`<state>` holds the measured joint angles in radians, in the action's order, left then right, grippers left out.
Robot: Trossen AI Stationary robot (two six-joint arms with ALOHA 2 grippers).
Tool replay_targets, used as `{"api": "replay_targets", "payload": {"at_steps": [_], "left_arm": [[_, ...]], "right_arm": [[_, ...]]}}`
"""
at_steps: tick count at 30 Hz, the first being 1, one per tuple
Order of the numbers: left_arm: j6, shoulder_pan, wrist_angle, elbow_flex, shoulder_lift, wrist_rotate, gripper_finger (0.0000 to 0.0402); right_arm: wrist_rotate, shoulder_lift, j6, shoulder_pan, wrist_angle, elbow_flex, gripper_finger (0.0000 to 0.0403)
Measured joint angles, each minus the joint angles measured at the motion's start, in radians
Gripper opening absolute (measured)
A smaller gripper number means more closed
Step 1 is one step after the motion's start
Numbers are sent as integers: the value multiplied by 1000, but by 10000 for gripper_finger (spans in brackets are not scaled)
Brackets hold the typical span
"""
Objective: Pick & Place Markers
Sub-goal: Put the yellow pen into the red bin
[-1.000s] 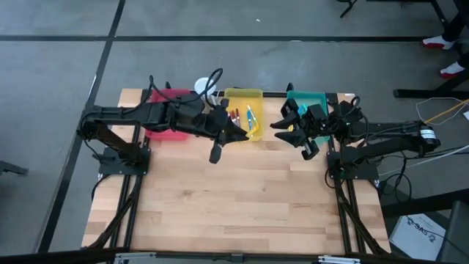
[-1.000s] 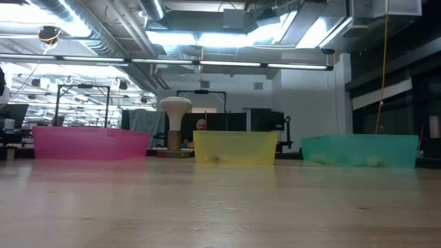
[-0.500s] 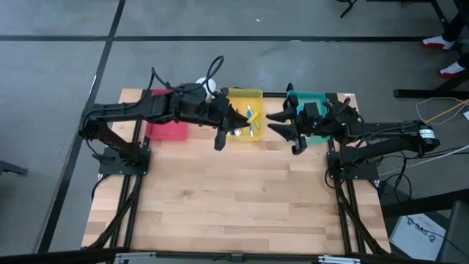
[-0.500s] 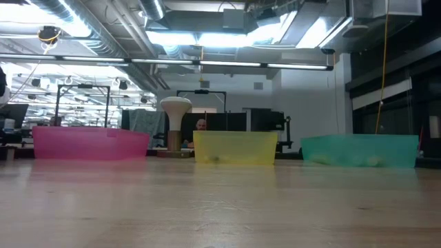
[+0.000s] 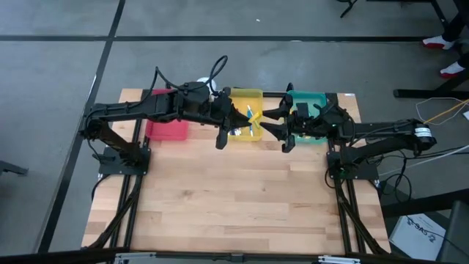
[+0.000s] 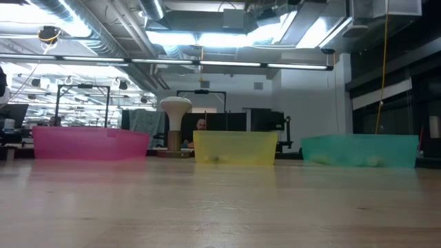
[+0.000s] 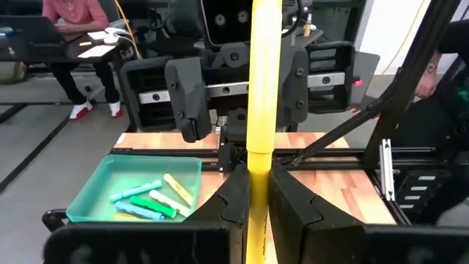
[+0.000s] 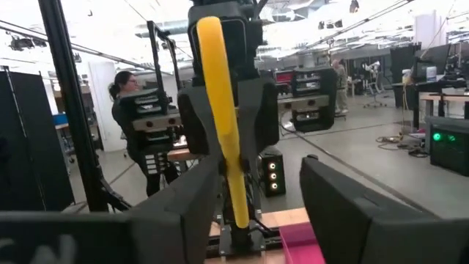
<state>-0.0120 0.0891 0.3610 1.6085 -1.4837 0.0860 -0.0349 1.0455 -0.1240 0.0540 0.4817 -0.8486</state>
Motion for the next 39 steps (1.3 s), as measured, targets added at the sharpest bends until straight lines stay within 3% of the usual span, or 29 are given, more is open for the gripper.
{"api": "replay_targets", "payload": {"at_steps": [9, 28, 39], "left_arm": [[-1, 5, 2, 0, 0, 5, 25], [9, 5, 2, 0, 1, 2, 25], [17, 5, 2, 0, 1, 4, 25]], "right_arm": [[0, 1, -2, 0, 77, 0, 239], [1, 11, -1, 0, 169, 0, 241], [25, 122, 1, 0, 182, -103, 241]]}}
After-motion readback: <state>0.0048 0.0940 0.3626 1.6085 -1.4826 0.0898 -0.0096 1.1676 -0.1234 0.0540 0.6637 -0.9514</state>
